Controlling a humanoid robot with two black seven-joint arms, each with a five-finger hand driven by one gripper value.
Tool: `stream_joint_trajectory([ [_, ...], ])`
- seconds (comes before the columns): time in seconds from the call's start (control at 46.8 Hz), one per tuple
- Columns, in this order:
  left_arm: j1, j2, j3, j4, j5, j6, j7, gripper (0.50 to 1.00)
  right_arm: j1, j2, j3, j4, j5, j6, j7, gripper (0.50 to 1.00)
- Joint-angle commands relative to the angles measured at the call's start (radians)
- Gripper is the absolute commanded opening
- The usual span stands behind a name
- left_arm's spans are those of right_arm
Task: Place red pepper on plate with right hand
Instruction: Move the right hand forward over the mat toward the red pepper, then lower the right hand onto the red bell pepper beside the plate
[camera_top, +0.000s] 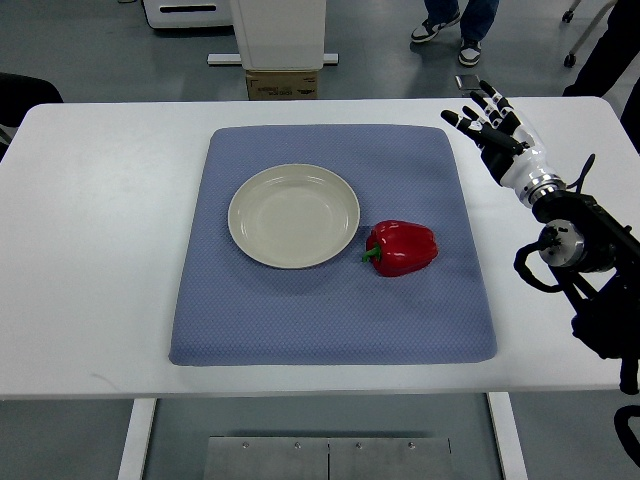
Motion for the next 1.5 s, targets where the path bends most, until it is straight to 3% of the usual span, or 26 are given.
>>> stream_joint_trajectory([
  [0.0, 0.0, 0.0, 0.0, 0.0, 0.0, 0.0, 0.0, 1.0, -0.001, 0.001, 0.0, -0.001, 0.0, -0.001, 0.0, 1.0],
  [0.983, 0.0, 0.0, 0.0, 0.0, 0.0, 0.0, 0.0, 1.0, 0.029, -0.025, -0.037, -0.001, -0.002, 0.001, -0.005, 1.0],
  [1.154, 0.0, 0.0, 0.0, 0.0, 0.0, 0.0, 0.0, 1.0, 0.061, -0.073, -0.147, 0.014, -0.003, 0.005, -0.003, 1.0],
  [1.304, 0.0, 0.0, 0.0, 0.0, 0.0, 0.0, 0.0, 1.0, 0.077, -0.117, -0.218, 0.049, -0.015, 0.068, -0.008, 1.0],
  [1.475, 0.0, 0.0, 0.0, 0.0, 0.0, 0.0, 0.0, 1.0, 0.127, -0.211, -0.382, 0.151, -0.017, 0.103, -0.008, 0.995],
])
